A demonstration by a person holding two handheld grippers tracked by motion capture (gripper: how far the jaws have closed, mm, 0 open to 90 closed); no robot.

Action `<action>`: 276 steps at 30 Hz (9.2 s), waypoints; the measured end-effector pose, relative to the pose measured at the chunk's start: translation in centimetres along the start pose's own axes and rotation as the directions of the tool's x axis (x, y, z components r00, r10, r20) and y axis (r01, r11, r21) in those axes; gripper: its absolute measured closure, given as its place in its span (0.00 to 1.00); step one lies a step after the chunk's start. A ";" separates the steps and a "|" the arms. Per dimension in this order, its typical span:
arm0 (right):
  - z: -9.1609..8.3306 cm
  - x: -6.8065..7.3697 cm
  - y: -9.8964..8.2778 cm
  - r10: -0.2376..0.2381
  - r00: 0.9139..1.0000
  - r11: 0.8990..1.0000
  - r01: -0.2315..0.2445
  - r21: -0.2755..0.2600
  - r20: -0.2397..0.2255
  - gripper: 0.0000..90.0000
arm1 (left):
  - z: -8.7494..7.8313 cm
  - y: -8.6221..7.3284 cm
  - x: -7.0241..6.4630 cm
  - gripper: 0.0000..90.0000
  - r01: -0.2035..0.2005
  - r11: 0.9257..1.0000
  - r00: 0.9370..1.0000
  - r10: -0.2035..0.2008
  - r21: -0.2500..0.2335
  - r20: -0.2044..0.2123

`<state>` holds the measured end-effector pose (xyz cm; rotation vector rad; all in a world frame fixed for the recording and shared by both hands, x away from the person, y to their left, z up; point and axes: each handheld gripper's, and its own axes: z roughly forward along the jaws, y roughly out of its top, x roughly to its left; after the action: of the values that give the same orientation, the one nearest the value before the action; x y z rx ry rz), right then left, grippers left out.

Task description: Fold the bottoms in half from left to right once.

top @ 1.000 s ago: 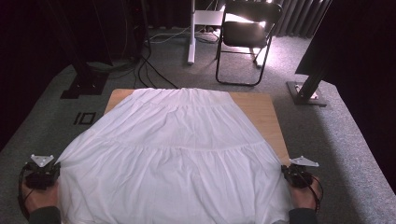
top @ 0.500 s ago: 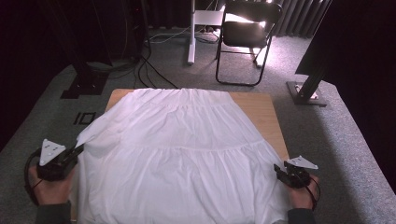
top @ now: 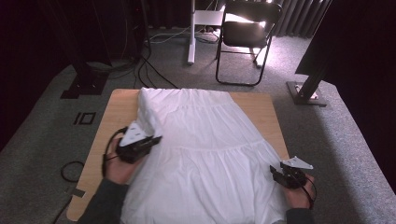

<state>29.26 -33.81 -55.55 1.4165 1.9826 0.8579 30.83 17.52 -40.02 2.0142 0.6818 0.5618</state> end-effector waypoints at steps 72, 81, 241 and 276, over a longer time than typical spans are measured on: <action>-1.5 7.6 8.2 -0.103 0.967 0.993 0.086 -0.080 -0.234 0.97 | 3.0 -13.0 -0.5 0.99 0.258 0.932 0.941 -0.184 0.254 -0.282; -3.3 8.5 8.3 -0.128 0.960 0.986 0.096 -0.139 -0.247 0.97 | -0.3 -9.0 -1.0 0.98 0.231 0.969 0.961 -0.213 0.088 -0.177; 6.0 1.7 9.7 -0.019 0.956 0.994 -0.012 -0.105 -0.292 0.66 | 8.0 -10.3 10.0 0.40 0.404 0.902 0.903 -0.368 0.149 -0.220; 13.6 1.1 13.1 0.015 1.000 0.999 -0.015 0.040 -0.016 0.99 | 8.6 -8.7 9.9 0.49 0.493 0.869 0.869 -0.490 0.036 -0.064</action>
<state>46.91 -27.20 -54.42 1.4532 2.0145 0.8435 41.39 22.50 -50.53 1.7755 1.2073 0.2917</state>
